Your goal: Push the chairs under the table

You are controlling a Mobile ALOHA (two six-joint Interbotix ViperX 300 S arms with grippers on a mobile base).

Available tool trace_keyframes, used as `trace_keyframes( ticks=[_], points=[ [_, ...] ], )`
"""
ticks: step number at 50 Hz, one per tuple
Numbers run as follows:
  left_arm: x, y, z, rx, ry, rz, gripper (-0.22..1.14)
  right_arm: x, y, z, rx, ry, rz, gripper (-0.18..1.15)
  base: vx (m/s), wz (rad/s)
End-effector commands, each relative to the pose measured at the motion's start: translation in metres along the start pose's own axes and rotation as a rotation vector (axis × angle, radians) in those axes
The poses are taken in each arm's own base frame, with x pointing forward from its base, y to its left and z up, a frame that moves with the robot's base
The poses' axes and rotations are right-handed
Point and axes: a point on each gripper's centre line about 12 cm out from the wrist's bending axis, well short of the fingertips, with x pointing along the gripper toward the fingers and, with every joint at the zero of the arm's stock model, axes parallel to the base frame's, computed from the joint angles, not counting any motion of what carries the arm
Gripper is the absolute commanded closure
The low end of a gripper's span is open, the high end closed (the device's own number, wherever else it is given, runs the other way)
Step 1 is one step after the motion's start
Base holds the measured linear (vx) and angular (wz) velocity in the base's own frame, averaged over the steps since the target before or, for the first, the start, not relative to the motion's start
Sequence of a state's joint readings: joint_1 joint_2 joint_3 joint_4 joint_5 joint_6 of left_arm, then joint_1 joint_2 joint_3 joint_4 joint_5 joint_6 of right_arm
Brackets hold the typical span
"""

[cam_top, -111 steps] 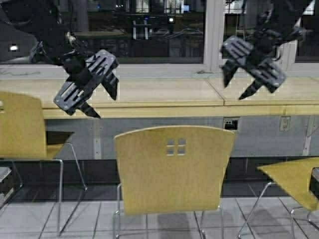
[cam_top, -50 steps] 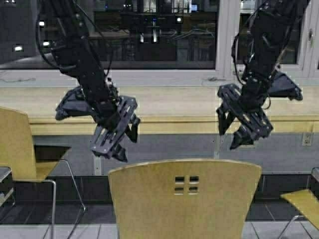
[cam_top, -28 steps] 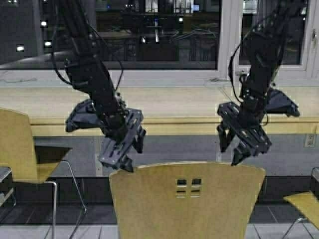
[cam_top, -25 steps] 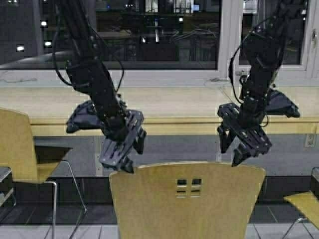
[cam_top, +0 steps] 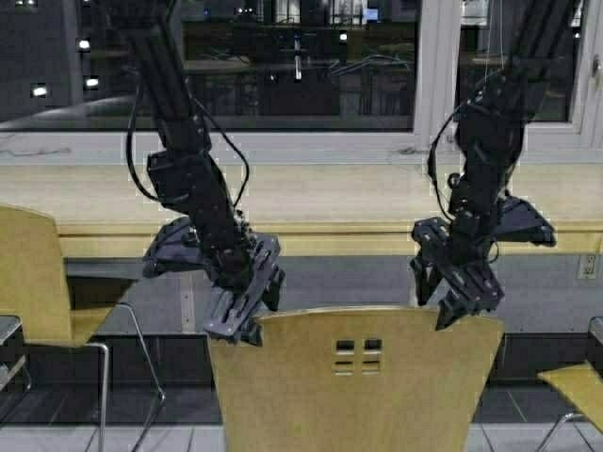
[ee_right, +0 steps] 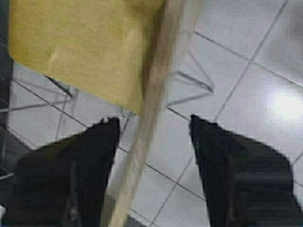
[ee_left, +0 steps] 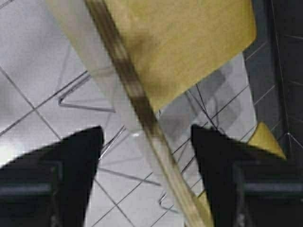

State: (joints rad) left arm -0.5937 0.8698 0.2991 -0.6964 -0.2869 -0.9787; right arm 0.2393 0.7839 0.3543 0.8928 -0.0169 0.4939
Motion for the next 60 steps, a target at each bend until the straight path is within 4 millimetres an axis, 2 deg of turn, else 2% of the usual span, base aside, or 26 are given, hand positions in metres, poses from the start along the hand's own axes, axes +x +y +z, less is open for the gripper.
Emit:
trace_keyframes(
  ticks=[1,18,26,34,38,43,50,54,60],
  points=[
    [0.005,-0.014,0.006,-0.021,-0.010,-0.035,0.00,0.009,0.013,0.003,0.000,0.004,0.024,0.13,0.01,0.00],
    [0.032,-0.004,0.019,-0.047,-0.032,-0.018,0.00,0.054,0.005,-0.002,0.000,0.035,-0.011,0.13,0.01,0.00],
    [0.048,-0.004,0.019,-0.053,-0.034,-0.025,0.01,0.066,0.005,-0.003,-0.008,0.040,-0.011,0.14,0.01,0.01],
    [0.060,-0.012,0.016,-0.055,-0.031,-0.054,0.02,0.072,0.006,-0.005,-0.053,0.060,-0.014,0.16,0.03,0.01],
    [0.063,-0.017,0.014,-0.056,-0.029,-0.067,0.04,0.073,0.008,-0.005,-0.079,0.062,-0.010,0.24,0.04,0.01],
    [0.064,-0.022,0.014,-0.058,-0.029,-0.080,0.12,0.073,0.011,-0.005,-0.104,0.062,-0.003,0.47,0.04,0.01],
    [0.066,-0.025,0.017,-0.073,-0.034,-0.086,0.34,0.071,0.014,-0.008,-0.123,0.093,-0.005,0.79,0.03,0.01],
    [0.066,-0.026,0.018,-0.085,-0.037,-0.088,0.43,0.069,0.016,-0.011,-0.128,0.117,-0.010,0.86,0.03,-0.01],
    [0.067,-0.031,0.021,-0.103,-0.042,-0.098,0.49,0.063,0.018,-0.013,-0.145,0.133,-0.011,0.86,0.06,-0.02]
  ],
)
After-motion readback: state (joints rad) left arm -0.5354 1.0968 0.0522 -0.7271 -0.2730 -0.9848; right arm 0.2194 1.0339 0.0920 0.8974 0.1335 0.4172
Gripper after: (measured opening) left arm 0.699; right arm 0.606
